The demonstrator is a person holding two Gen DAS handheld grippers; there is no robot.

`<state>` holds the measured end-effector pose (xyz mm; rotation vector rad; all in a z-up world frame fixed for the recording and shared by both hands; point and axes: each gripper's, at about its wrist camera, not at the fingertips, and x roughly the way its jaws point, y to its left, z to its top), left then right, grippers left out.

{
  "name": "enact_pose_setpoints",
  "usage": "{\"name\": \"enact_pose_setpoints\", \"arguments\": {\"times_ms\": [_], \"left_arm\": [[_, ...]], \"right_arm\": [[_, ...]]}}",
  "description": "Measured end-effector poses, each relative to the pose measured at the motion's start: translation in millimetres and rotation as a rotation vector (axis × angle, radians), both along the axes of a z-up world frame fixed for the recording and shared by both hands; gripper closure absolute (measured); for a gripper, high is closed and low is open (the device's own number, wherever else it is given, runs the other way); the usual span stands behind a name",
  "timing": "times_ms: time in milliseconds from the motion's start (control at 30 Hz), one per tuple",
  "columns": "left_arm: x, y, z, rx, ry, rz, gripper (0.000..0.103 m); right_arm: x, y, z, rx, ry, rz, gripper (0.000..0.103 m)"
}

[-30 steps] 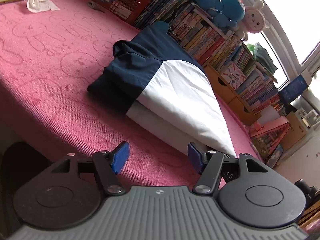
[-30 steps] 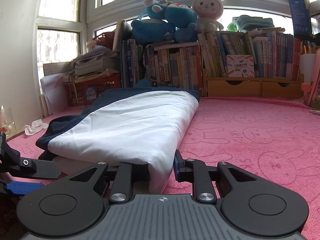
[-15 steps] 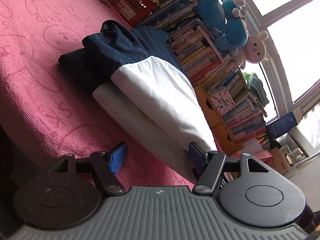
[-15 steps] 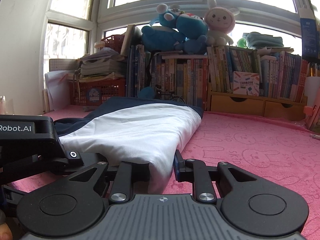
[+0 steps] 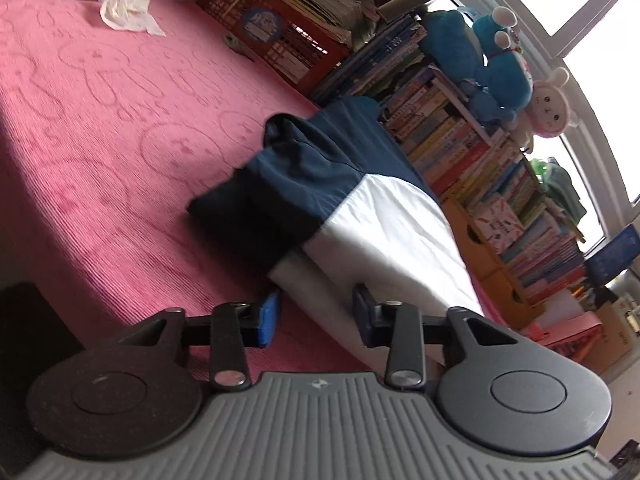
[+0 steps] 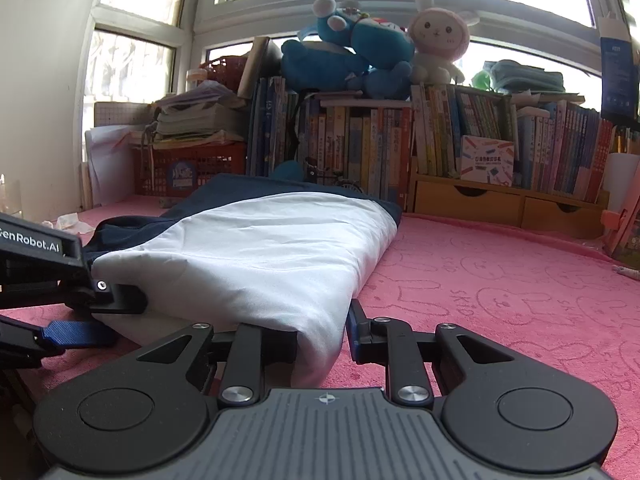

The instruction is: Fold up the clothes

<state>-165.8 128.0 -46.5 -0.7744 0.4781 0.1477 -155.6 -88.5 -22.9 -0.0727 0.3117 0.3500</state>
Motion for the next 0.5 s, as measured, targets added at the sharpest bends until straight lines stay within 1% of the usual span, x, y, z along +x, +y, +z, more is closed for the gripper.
{"name": "enact_pose_setpoints", "arguments": {"times_ms": [100,233,300,333,367,400,433,467,500], "left_arm": [[-2.5,18.7,0.0,0.035,0.009,0.035,0.084],[-6.2,33.0,6.0,0.158,0.040,0.127,0.085],[-11.6,38.3,11.4,0.199,0.054,0.173,0.087],[-15.4,39.3,15.8,0.191,0.031,0.149,0.087],[-19.3,40.0,20.4,0.178,0.003,0.116,0.086],[-21.8,40.3,23.9,0.119,-0.040,0.050,0.082],[-22.5,40.1,24.5,0.024,-0.076,-0.036,0.076],[-23.0,39.7,24.7,-0.076,-0.110,-0.124,0.064],[-22.1,38.1,22.9,-0.163,-0.131,-0.184,0.056]], "right_arm": [[0.1,0.2,-0.8,-0.007,0.000,0.001,0.079],[-0.4,0.6,-2.4,-0.017,-0.001,0.000,0.078],[-0.6,0.7,-3.3,-0.021,-0.002,0.000,0.078],[-0.8,0.7,-3.8,-0.023,-0.003,0.000,0.078],[-0.9,0.7,-4.2,-0.025,-0.004,0.000,0.078],[-1.1,0.8,-4.7,-0.027,-0.005,0.000,0.078],[-1.2,0.8,-5.1,-0.029,-0.006,0.000,0.078],[-1.3,0.8,-5.5,-0.029,-0.007,0.001,0.078],[-1.3,0.8,-5.9,-0.030,-0.007,0.002,0.078]]}}
